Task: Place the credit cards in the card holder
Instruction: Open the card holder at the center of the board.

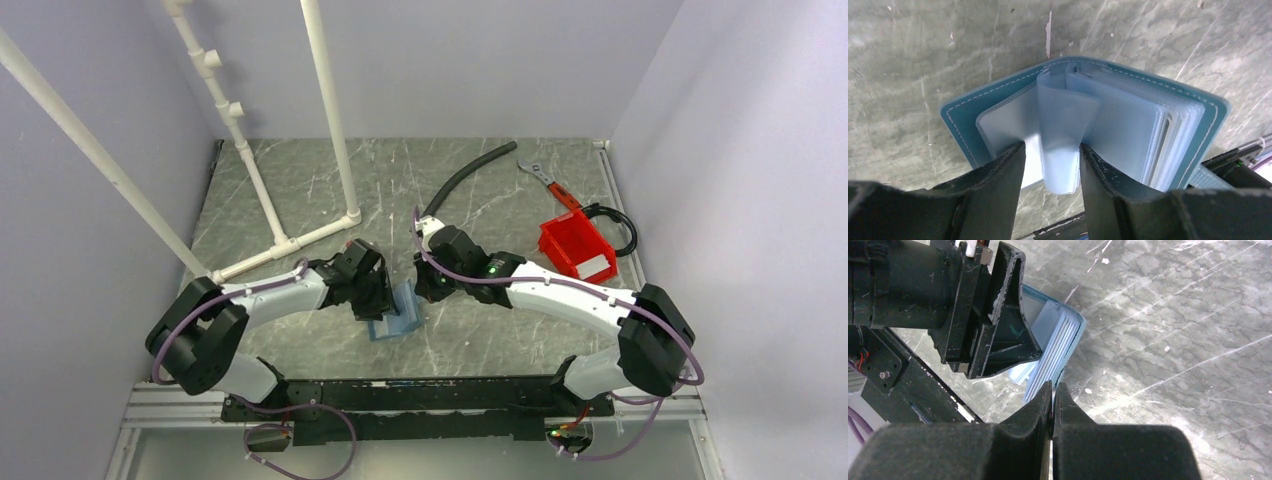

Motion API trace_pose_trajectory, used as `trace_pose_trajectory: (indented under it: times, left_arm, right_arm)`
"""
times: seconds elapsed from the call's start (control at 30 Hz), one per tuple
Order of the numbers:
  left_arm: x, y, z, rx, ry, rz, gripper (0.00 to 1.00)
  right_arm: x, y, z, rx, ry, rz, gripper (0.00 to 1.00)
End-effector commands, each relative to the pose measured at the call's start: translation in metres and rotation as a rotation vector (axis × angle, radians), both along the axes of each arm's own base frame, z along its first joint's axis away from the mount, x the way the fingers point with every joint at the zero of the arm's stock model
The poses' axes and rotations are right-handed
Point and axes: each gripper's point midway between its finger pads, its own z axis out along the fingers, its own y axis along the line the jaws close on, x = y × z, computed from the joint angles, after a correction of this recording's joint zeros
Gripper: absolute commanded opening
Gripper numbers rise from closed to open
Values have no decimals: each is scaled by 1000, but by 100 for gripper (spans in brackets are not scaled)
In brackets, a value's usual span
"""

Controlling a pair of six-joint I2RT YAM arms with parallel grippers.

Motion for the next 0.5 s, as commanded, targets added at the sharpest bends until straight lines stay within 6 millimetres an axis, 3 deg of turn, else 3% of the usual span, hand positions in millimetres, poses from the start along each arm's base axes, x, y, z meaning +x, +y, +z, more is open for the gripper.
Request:
trace_pose_trajectory:
  times: [0.0,0.3,0.4,0.47]
  left_arm:
    - [-22,19,-13,33,30,14,53]
    - [-10,6,71,-119,-155,-22,71]
    - [-4,-2,85,-145,-175,-45,75]
    - [-2,-6,83,-141,-159,-55,75]
  right_arm:
    - [7,13,40,96,-70,10,0]
    - [9,16,43,99,-78,16,0]
    - [9,18,45,111,-78,19,0]
    - [8,20,45,115,-72,25,0]
